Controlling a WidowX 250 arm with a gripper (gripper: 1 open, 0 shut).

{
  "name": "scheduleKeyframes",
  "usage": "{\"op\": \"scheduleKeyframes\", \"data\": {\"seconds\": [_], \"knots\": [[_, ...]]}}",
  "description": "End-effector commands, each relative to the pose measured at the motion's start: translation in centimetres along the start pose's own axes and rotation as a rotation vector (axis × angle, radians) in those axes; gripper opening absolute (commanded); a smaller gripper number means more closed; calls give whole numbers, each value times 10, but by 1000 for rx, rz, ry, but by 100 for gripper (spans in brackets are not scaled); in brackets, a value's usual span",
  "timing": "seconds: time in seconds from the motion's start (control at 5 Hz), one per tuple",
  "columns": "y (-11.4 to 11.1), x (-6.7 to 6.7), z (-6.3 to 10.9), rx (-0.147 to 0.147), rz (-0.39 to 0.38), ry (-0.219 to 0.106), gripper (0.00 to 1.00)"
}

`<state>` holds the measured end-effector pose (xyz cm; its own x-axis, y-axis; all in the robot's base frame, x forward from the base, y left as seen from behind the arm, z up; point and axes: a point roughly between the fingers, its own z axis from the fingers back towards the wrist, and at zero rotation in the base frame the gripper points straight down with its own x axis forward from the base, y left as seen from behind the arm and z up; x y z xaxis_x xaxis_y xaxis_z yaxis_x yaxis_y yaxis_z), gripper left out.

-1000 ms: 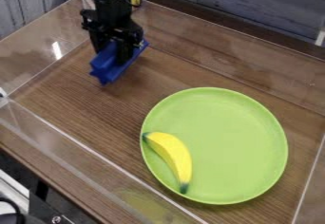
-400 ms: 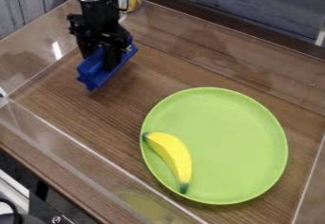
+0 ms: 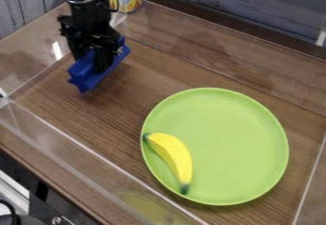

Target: Remove the blue object from inside the green plate and put it on the table

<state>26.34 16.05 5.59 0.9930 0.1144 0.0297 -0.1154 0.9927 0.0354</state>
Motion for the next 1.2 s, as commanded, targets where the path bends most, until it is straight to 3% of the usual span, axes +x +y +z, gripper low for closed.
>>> {"op": "scheduleKeyframes", "data": {"seconds": [0.0,1.0], "knots": [[7,0,11,24,11,-46,0],[8,-4,-10,-26,11,-32,0]]}}
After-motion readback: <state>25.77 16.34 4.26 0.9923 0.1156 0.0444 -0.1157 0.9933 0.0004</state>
